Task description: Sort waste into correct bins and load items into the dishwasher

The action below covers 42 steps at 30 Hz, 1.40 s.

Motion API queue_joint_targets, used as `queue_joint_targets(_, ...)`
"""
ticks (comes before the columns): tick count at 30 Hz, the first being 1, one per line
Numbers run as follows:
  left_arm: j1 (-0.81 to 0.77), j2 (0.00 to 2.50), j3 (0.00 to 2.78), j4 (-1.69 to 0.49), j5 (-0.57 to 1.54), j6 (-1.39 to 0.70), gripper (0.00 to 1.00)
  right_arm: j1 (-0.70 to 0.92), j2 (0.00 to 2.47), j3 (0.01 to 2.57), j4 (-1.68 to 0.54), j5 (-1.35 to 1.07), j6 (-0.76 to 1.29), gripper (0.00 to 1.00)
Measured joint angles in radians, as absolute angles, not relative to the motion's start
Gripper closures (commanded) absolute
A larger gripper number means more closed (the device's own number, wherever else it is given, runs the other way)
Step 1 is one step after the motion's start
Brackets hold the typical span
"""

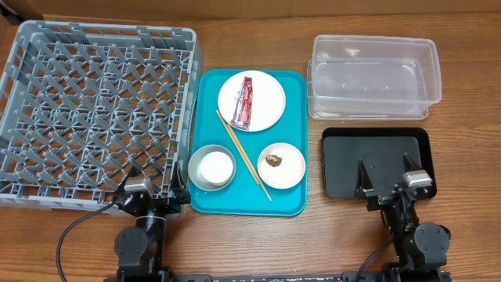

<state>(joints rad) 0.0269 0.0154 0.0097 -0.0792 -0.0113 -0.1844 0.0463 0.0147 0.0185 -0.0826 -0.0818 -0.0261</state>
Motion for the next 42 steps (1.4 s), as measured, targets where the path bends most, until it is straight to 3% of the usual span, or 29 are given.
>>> queue_joint_targets(19,0.027,0.015,0.010,-0.079,-0.012,-0.184,0.00,0.046,0.015,0.019,-0.075,-0.062,-0.025,0.00)
queue_joint_targets(27,0.027,0.016,0.015,-0.100,-0.012,-0.185,0.00,0.046,0.015,0.019,-0.105,-0.059,0.095,0.00)
queue_joint_targets(34,0.027,0.094,0.151,-0.286,-0.012,-0.185,0.00,0.046,0.070,0.103,-0.265,-0.052,0.140,0.00)
queue_joint_targets(42,0.027,0.416,0.456,-0.488,-0.011,-0.185,0.00,0.046,0.313,0.352,-0.413,-0.061,0.154,0.00)
